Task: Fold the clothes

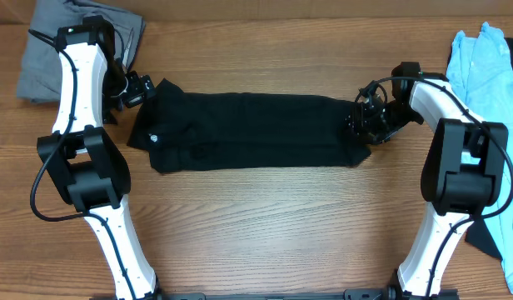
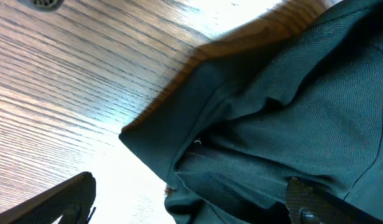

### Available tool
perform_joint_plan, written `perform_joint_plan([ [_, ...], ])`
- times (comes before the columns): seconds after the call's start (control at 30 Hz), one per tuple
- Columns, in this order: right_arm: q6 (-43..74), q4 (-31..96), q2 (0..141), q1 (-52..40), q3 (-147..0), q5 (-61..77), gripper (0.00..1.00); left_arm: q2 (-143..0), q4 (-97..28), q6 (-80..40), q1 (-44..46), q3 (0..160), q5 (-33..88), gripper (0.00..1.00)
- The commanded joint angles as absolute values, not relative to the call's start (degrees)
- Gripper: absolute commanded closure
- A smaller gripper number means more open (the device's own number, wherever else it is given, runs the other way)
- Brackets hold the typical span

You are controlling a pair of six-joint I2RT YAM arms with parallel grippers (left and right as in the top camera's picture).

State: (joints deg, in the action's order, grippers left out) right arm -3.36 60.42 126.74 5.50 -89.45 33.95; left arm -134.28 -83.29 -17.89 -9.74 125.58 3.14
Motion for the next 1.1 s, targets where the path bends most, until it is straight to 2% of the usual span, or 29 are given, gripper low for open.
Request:
perform_joint_plan([
  [0.0, -0.08, 59.64, 127.96, 5.32, -88.79, 25.45, 0.65, -134.02, -83.55, -17.8, -9.39, 126.58, 2.57, 0.0],
  [0.2, 1.34, 59.61, 127.94, 5.39, -88.92, 23.53, 0.96, -134.02, -83.57, -17.8, -9.39, 126.58, 2.57, 0.0],
  [0.33, 6.55, 60.25, 127.94, 5.98, -89.78, 15.99, 0.96, -134.02, -83.57, -17.8, -9.39, 126.58, 2.57, 0.0],
  [0.7, 12.32, 73.3, 123.85, 9.26, -103.53, 4.56, 0.96, -134.02, -83.59, -17.8, -9.37, 126.58, 2.59, 0.0],
  [0.9, 13.87, 75.37, 122.26, 5.43, -106.89, 4.64, 0.96, -134.02, -83.57, -17.82, -9.34, 126.58, 2.59, 0.0],
  [1.07, 15.38, 74.39, 122.37, -2.42, -106.87, 5.26, 0.96, -134.02, -83.57, -17.82, -9.34, 126.58, 2.59, 0.0],
])
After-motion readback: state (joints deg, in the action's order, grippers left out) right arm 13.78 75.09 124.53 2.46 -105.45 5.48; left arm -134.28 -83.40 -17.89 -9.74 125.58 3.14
